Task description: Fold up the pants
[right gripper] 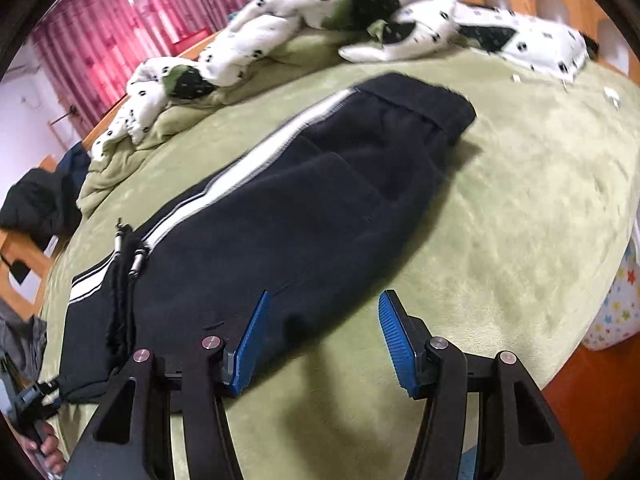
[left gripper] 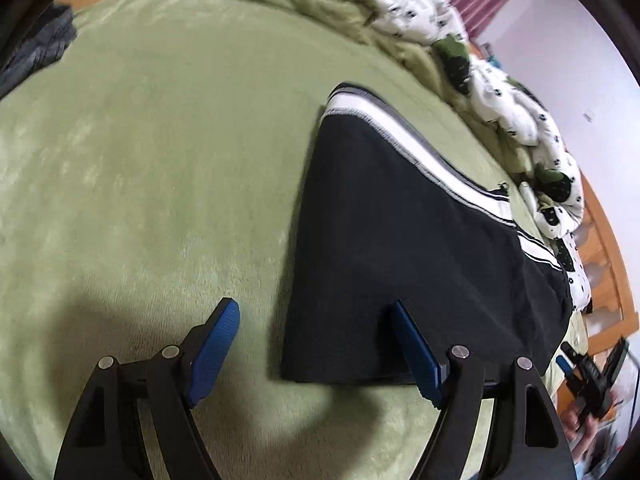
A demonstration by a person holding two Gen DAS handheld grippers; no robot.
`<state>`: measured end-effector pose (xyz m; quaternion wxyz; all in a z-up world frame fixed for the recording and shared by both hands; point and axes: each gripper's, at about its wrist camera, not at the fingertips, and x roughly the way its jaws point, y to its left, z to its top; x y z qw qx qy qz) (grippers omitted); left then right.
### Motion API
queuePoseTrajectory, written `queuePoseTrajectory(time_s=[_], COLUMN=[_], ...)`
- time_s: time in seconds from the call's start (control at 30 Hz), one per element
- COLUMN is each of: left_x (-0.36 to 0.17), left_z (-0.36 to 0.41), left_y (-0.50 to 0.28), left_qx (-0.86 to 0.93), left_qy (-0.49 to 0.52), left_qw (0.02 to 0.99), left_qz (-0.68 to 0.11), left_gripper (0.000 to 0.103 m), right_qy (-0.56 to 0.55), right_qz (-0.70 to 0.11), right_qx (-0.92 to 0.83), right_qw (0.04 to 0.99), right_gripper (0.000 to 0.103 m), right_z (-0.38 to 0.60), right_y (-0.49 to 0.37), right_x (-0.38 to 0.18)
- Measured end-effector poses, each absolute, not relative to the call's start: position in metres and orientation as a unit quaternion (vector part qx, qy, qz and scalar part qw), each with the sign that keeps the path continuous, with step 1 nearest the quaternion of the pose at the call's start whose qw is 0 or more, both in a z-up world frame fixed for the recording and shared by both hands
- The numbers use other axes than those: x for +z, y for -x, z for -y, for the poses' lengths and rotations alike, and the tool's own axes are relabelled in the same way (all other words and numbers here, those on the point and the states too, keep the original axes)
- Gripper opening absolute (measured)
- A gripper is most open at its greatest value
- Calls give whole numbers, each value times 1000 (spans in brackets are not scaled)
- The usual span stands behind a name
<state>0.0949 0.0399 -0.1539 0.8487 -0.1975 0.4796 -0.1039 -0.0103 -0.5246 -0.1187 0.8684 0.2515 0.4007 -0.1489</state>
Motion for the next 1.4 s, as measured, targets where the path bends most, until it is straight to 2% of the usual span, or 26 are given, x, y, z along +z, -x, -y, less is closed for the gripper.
queuePoseTrajectory(time_s=[0.4,0.47,0.57,0.63,0.7,0.73,0.77,1.03,1.23,1.4], left_x=[-146,-145,-145,-144,-141,-138,-134,-79,-41,-50], left_z=[-10,-2,3,3,2,0,-3,-41,-100,-158], left_y=[-160,-167,-176,-179,-179,-177,-175,-178,-161,-146], left_qx=[-116,-118,-113,-118,-121,-121,-121,-128,-86,-29], left_qy=[139,123,120,128,137,144,149,201,182,157], left_qw=[839,840,840,839,842,845,848,859,880,877], left_qz=[-513,-515,-517,-515,-507,-501,-495,-453,-429,-453], left_gripper=[76,73,52,33,19,13,11,10,10,11], right_qy=[-267,-276,-310,-325,-317,-307,-299,-238,-222,-193], right_qz=[-414,-410,-402,-389,-381,-374,-368,-278,-243,-238], right_qx=[-162,-167,-155,-157,-167,-172,-169,-171,-96,-1], right_qw=[855,853,848,848,852,858,864,915,940,952], right_gripper=[56,58,62,58,40,27,19,15,14,14], right_z=[585,607,636,644,641,636,632,567,506,444], right_y=[-40,-56,-77,-84,-88,-88,-87,-95,-114,-111], right_x=[-140,-144,-153,-156,-156,-154,-149,-55,12,33])
